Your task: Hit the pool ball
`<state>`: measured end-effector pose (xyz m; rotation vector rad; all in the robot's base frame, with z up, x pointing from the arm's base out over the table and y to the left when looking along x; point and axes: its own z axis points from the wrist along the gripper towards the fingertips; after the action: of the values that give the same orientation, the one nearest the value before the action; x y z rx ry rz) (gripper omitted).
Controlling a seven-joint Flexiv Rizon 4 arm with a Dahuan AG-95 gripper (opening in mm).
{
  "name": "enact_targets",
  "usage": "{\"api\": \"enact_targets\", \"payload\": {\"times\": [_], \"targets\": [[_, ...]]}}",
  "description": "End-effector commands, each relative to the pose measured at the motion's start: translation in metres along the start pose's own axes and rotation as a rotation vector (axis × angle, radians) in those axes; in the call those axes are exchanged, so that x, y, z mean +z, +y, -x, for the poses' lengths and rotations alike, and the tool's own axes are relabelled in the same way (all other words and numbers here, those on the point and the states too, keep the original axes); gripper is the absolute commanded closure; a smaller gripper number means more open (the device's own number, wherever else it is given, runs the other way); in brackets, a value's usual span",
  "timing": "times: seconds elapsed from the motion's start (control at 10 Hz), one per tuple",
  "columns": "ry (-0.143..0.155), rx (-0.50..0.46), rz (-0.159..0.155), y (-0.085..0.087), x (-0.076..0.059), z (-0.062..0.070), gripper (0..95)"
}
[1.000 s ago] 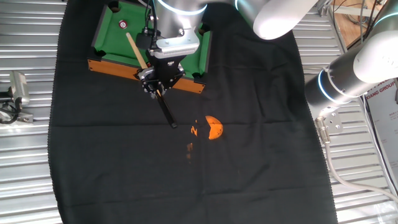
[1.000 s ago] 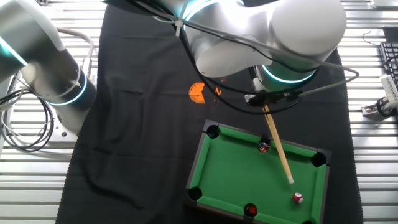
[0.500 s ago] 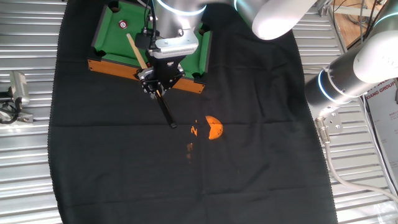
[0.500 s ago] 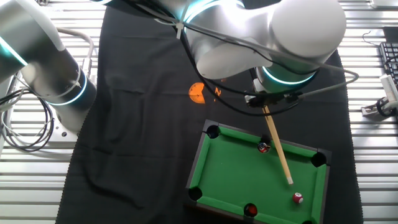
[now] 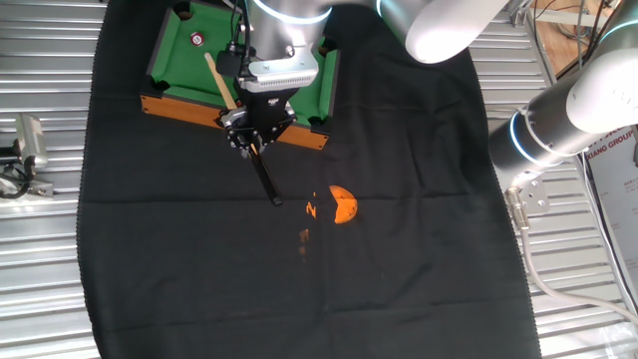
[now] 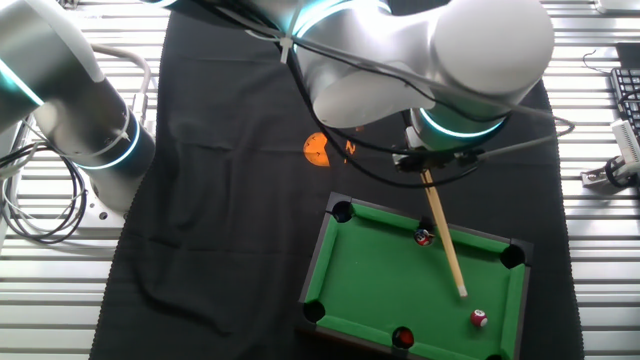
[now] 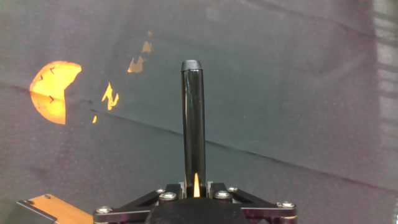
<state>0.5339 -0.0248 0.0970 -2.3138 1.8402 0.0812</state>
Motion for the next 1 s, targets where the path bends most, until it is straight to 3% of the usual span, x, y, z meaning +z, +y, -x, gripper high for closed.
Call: {"api": "enact_targets", "payload": {"times": [0.1,0.3,0.7,1.0], "targets": [[0.001,0.022,0.011,-0.0019,-0.0002,-0.0001,95.0],[-0.012,0.035,0.013,-0.0019,-0.0002,-0.0001,95.0],[-0.015,0.065,0.034,-0.0019,-0.0002,-0.0001,95.0],[-0.012,0.036,0.042,-0.0019,-0.0002,-0.0001,95.0]]}}
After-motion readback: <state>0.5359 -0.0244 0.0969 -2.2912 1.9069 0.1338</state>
